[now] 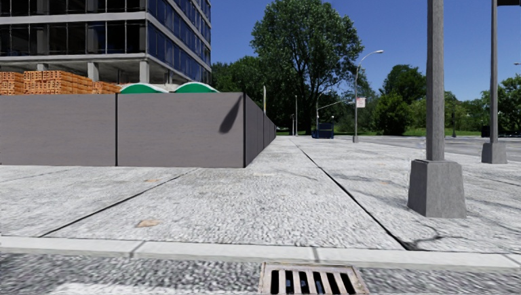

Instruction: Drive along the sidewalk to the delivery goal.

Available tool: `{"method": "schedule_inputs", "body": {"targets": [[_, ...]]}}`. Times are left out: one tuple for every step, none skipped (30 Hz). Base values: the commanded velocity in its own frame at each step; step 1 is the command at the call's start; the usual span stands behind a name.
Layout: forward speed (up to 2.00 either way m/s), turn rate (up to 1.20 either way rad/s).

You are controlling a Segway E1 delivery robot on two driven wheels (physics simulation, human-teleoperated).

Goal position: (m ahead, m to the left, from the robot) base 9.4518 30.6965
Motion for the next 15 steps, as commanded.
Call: {"method": "schedule_inputs", "body": {"targets": [[2.0,0.0],[2.0,0.0],[2.0,0.0],[2.0,0.0],[2.0,0.0],[2.0,0.0],[2.0,0.0],[2.0,0.0],[2.0,0.0],[2.0,0.0],[2.0,0.0],[2.0,0.0],[2.0,0.0],[2.0,0.0],[2.0,0.0]]}}
